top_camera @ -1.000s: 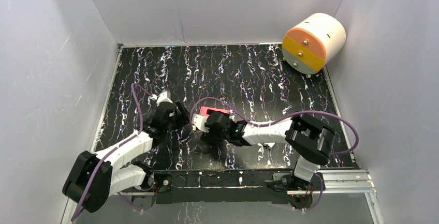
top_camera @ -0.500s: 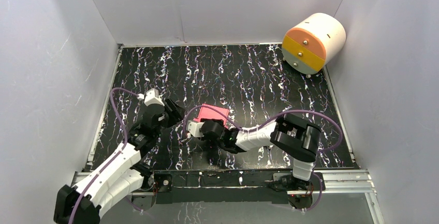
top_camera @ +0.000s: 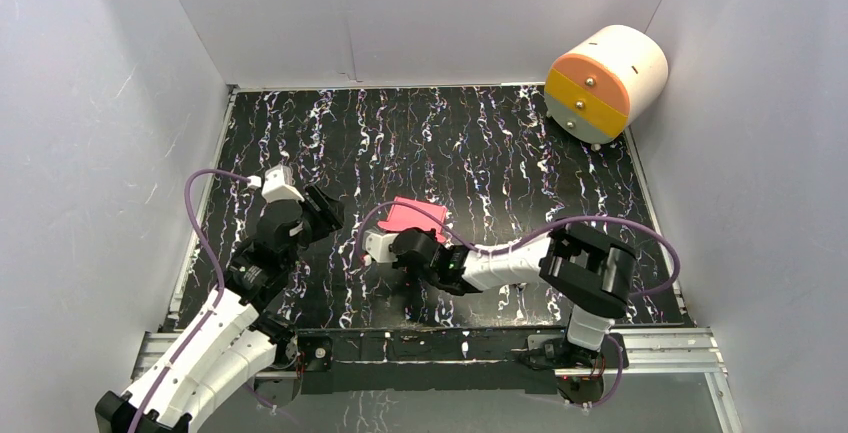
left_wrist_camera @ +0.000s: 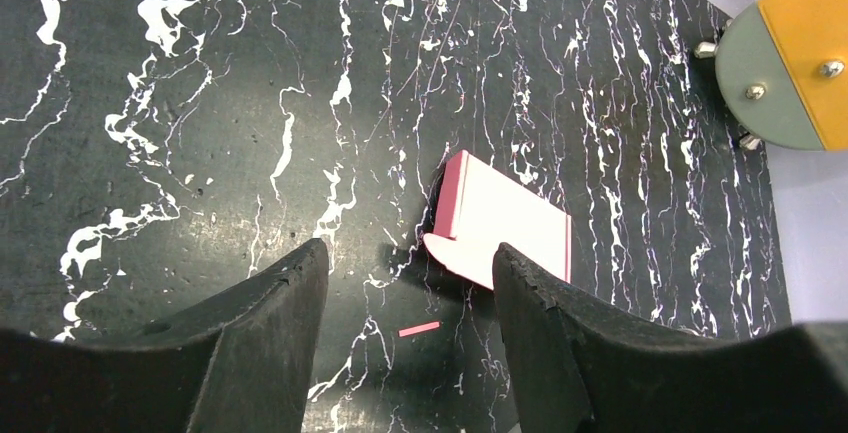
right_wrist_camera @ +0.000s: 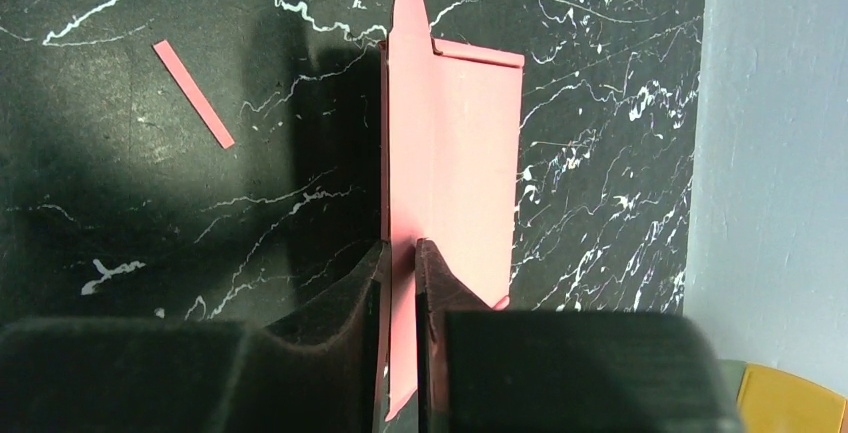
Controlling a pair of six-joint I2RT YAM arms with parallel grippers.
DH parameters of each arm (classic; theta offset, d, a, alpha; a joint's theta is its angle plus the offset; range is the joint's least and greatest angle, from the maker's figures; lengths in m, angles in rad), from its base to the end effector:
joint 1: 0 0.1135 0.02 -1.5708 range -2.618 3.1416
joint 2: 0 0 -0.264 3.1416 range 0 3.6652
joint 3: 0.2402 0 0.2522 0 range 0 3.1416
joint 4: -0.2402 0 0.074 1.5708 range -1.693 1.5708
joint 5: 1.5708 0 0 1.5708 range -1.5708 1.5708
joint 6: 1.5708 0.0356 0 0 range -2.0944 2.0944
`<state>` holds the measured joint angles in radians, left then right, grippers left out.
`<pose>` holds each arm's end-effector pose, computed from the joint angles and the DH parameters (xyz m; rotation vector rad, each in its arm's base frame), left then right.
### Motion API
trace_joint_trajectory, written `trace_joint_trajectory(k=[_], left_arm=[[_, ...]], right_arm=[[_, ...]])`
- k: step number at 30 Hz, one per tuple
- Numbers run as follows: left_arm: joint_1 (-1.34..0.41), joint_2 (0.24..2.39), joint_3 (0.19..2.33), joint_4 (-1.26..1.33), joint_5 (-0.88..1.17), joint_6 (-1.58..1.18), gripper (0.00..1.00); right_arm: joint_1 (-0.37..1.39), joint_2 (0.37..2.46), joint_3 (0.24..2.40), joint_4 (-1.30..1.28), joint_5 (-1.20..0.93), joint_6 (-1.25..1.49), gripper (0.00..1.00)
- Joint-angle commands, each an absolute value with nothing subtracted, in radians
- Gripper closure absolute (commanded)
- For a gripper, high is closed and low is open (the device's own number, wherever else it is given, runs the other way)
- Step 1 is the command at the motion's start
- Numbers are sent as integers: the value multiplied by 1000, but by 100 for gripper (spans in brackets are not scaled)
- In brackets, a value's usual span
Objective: Fold the paper box
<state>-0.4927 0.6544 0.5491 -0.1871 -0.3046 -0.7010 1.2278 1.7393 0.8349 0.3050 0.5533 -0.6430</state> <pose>0.1494 -0.0681 0.2770 -0.4072 1.8405 -0.5447 0.1350 0.3223 0.1595 -1.4731 1.4695 -0.2464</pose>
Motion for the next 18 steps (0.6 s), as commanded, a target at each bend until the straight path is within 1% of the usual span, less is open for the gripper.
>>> trace_joint_trajectory(k=[1, 4, 12, 18], left_arm=[[-488, 636, 607, -233, -322, -646, 41], [-488, 638, 624, -242, -313, -626, 41], [-488, 686, 694, -277, -240, -558, 41], [-488, 733, 741, -289, -145, -508, 41]], right_arm=[[1223, 1673, 875, 219, 504, -607, 94], [1222, 1639, 902, 159, 466, -579, 100], [1160, 1523, 1001, -56, 261, -505, 100], [1036, 1519, 1090, -211, -6, -458, 100]])
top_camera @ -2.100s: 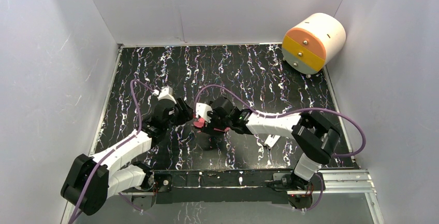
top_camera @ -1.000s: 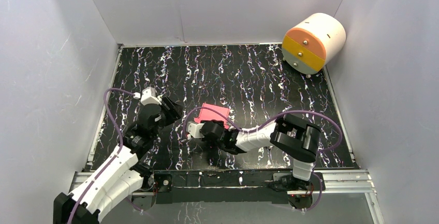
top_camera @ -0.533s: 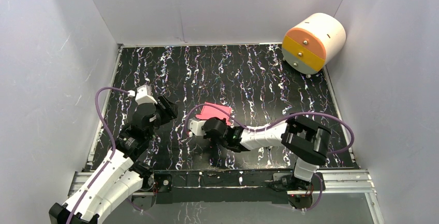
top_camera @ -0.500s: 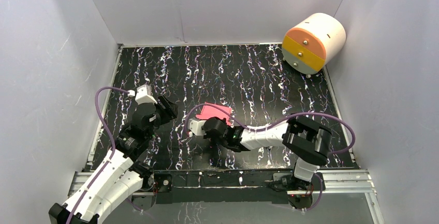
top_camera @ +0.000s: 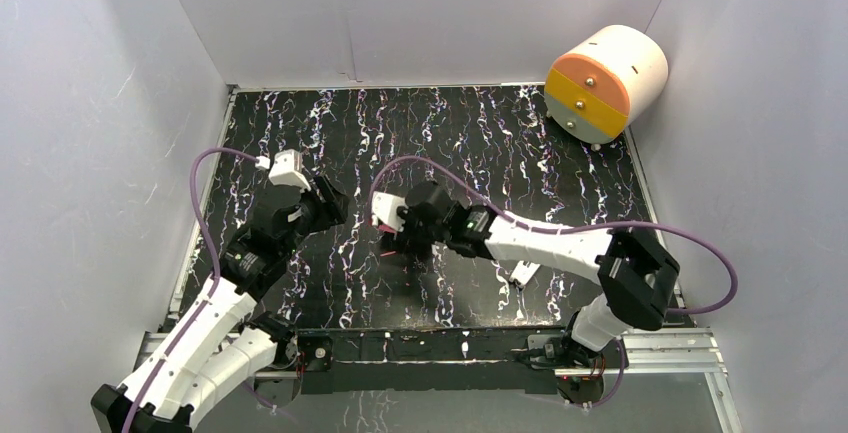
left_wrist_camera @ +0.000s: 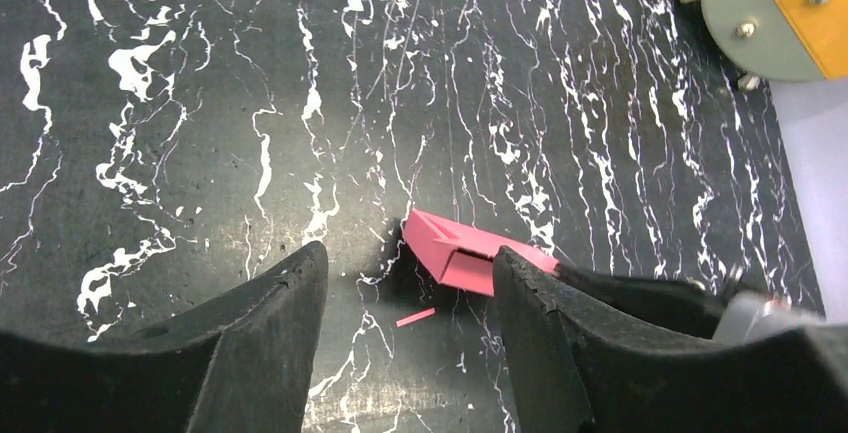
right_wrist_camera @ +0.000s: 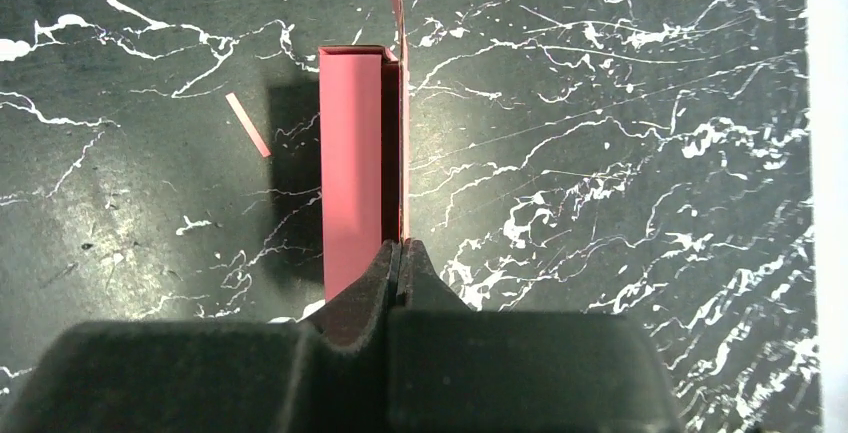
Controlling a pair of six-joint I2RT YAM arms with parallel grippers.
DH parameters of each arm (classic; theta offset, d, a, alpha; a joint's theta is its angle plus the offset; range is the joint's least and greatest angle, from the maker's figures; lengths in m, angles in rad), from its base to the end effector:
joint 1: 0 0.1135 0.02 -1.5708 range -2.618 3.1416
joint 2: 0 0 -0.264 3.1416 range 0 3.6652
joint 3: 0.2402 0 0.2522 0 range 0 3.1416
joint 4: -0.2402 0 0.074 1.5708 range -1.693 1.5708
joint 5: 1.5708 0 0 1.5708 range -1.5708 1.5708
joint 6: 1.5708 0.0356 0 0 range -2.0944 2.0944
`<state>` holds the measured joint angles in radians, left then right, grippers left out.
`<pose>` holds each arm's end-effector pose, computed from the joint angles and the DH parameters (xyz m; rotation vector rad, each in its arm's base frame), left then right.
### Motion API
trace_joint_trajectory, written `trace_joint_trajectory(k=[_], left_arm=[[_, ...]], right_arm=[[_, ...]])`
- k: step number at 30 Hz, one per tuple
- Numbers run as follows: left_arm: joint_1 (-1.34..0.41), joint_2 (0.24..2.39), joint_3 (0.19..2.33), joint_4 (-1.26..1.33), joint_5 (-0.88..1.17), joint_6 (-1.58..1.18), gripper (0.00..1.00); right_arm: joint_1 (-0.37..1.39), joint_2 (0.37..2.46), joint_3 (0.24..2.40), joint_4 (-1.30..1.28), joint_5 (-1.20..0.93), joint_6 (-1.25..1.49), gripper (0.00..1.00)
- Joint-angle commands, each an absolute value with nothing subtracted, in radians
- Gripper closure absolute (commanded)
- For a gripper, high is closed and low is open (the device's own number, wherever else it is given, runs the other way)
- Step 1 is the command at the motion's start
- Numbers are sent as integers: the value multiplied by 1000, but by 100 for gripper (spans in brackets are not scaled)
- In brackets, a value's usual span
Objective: Fold the paper box
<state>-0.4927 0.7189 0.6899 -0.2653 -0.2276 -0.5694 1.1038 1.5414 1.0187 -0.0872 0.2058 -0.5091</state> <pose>0.1553 -0.0743 0.3087 -0.2318 1.8760 -0.5220 0.1612 0.3036 0.2447 -1.4823 1.5826 0.1168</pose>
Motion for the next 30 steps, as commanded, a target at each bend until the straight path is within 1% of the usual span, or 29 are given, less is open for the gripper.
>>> trace_joint_trajectory(k=[1, 5, 12, 15, 18, 23, 30], left_arm=[[-488, 741, 743, -288, -126, -497, 41], [-488, 782, 746, -292, -51, -458, 41], [-488, 873, 745, -284, 82, -443, 41], [-488, 906, 732, -262, 133, -470, 45], [-488, 933, 702, -215, 170, -497, 47], [-488, 1002, 708, -203, 155, -486, 46], [-488, 1061, 755, -230, 139, -407, 45]], right_arm=[[1021, 1525, 1096, -222, -42, -454, 100], [965, 1548, 1093, -221, -153, -446, 100], [920, 1584, 1081, -196, -211, -448, 100], [910, 1583, 1077, -187, -218, -449, 100], [898, 1588, 1074, -179, -230, -452, 100], [873, 1607, 1079, -173, -257, -457, 98], [850, 1610, 1084, -170, -280, -457, 91]])
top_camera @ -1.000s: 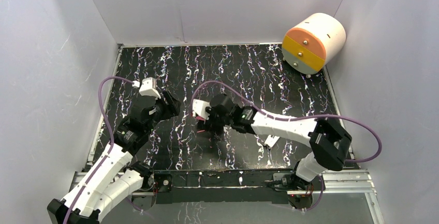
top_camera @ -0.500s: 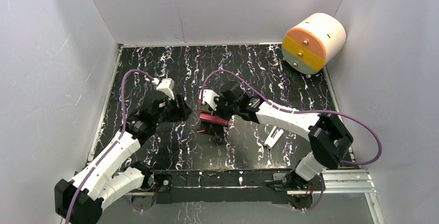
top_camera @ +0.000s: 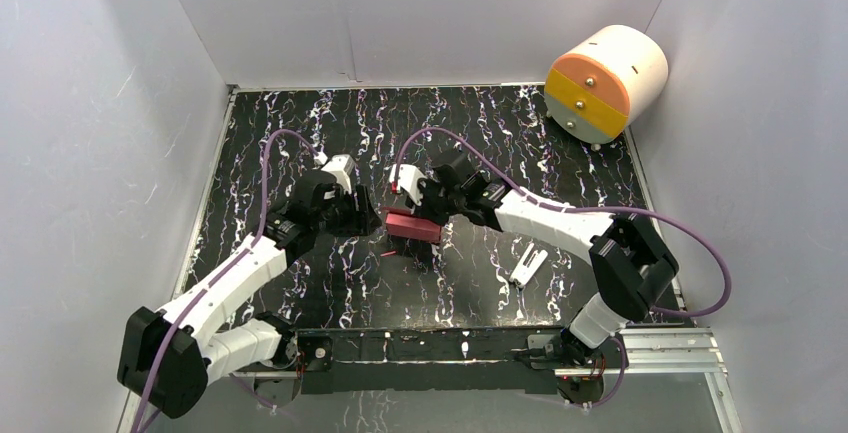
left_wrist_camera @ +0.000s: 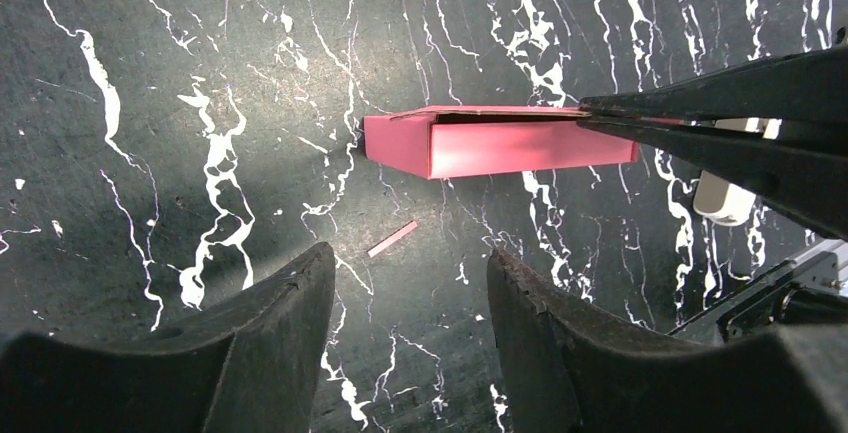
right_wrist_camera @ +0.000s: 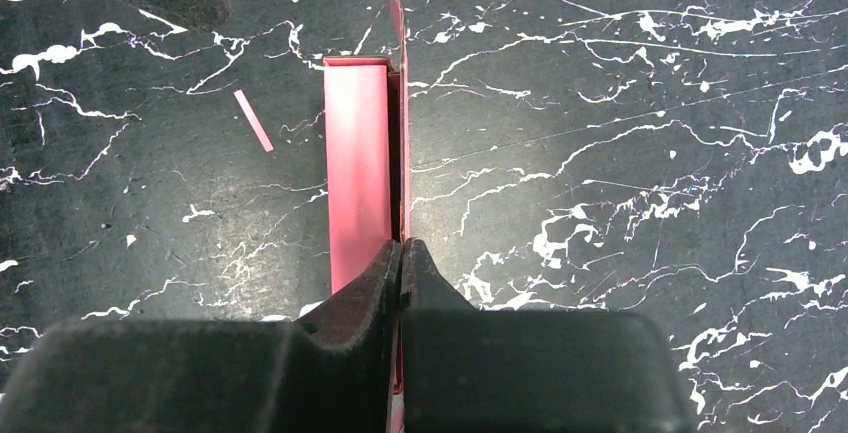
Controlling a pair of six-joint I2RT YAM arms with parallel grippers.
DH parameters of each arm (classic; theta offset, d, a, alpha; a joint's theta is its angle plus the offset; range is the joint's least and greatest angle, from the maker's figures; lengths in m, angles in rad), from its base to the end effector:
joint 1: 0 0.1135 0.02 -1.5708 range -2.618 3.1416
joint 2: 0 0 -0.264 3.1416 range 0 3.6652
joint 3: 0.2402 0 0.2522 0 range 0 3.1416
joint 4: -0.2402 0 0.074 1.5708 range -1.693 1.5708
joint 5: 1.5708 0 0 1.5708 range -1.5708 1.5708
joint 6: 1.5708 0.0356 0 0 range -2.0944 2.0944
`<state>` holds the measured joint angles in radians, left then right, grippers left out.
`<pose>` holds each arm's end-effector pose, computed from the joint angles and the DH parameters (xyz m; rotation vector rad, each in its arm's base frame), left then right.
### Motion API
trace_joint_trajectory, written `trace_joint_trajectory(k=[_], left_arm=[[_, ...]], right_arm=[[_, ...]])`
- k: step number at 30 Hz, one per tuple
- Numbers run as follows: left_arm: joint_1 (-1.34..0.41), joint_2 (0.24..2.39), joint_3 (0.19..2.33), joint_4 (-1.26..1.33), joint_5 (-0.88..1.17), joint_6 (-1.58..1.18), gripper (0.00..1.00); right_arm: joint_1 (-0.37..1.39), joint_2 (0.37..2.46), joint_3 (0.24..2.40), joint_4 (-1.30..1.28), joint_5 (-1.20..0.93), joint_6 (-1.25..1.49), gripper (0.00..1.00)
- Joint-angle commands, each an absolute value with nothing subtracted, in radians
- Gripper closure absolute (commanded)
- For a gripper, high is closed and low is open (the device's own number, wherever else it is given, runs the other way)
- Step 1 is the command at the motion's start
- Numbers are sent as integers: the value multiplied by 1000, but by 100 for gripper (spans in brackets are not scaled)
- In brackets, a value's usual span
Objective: Fold the paper box
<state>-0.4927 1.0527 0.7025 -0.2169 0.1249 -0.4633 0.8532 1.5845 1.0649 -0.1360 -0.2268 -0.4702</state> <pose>0.2024 -0.1137 0.2564 0.1084 2.2110 -0.6812 0.2256 0.2706 0.2417 -1.4773 1.6922 0.4610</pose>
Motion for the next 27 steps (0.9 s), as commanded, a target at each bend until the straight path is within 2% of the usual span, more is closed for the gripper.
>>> trace_joint_trajectory(k=[1, 11, 27], left_arm=[[-488, 1067, 759, -230, 137, -399, 45], [-488, 1144, 826, -259, 141, -290, 44], [-480, 1223, 889, -259, 157, -218, 45]], right_arm=[[847, 1607, 1085, -165, -286, -456, 90], [821, 1607, 1120, -167, -289, -441, 78], [785, 1634, 1188, -197, -319, -438, 75]])
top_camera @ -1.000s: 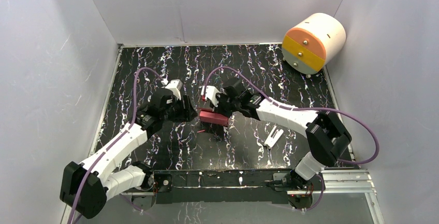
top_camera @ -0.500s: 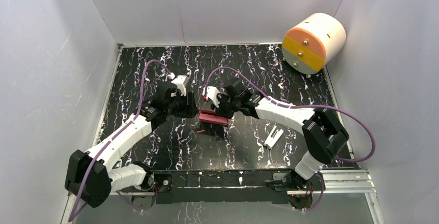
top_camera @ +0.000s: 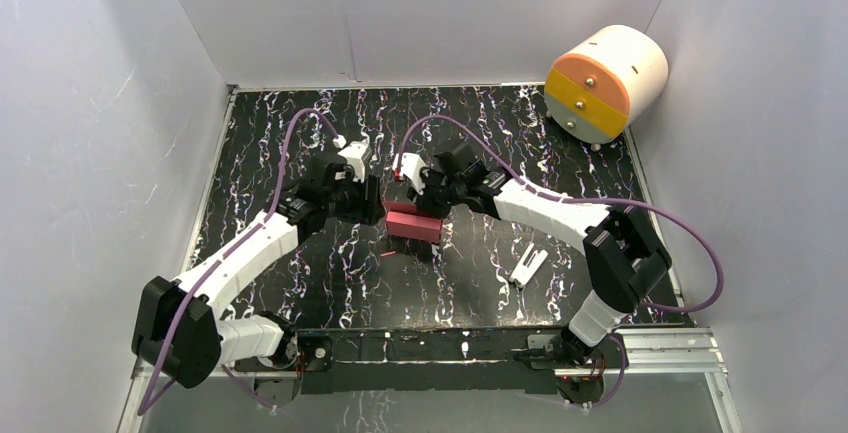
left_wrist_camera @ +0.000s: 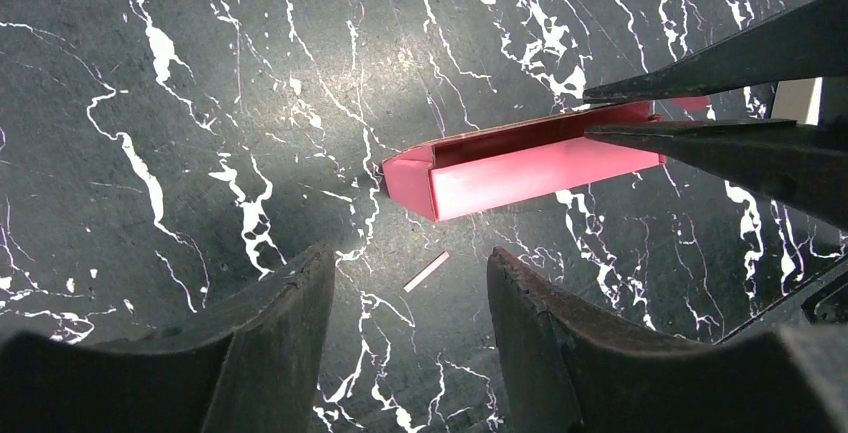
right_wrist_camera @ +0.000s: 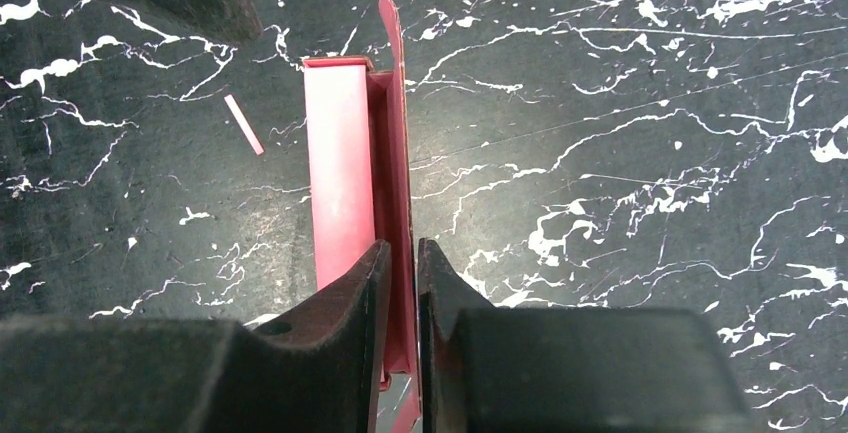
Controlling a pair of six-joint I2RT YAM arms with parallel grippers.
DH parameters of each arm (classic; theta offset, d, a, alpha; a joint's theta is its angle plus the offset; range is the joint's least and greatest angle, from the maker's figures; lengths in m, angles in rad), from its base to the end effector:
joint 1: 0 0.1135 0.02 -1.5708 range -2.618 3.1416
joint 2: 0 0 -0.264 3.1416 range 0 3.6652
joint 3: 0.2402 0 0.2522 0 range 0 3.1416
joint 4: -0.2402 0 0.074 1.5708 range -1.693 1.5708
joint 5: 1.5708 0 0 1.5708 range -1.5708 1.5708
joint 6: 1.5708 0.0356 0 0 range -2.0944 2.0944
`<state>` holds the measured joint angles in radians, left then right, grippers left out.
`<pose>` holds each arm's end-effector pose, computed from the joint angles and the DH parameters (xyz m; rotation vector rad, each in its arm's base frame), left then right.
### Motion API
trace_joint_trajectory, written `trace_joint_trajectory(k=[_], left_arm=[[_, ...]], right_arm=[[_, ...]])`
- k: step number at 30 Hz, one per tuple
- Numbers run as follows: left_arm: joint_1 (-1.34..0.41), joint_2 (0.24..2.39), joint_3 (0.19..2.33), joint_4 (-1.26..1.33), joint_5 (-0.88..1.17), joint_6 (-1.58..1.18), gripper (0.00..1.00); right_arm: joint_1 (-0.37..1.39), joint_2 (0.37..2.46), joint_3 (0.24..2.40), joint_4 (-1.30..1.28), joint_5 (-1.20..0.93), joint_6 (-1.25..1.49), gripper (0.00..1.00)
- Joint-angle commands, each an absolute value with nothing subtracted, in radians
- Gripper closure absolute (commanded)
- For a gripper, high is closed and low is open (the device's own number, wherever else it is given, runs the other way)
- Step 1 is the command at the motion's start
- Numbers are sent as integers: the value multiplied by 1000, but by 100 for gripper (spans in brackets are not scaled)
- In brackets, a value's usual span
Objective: Fold the paper box
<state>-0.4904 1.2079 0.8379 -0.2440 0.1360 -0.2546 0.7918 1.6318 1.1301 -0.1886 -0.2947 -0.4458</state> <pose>0.2321 -0.1294 0.2647 0.3412 2.2097 -0.5635 0.2477 0.2656 0.2430 -1.4471 1.7584 0.5164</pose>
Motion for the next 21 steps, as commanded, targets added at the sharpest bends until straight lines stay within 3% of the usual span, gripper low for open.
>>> trace_joint_trajectory(k=[1, 5, 14, 21], left_arm=[[-479, 1228, 897, -266, 156, -210, 45], [-477, 1247, 914, -271, 140, -181, 45], [-476, 1298, 979, -278, 181, -93, 45], [-476, 1357, 1022, -316, 193, -27, 45]], right_arm=[[783, 1633, 1192, -198, -319, -437, 74], [782, 1618, 1203, -198, -318, -419, 73], [779, 1518, 1190, -248, -219, -240, 56], [777, 1433, 1177, -394, -83, -37, 54]])
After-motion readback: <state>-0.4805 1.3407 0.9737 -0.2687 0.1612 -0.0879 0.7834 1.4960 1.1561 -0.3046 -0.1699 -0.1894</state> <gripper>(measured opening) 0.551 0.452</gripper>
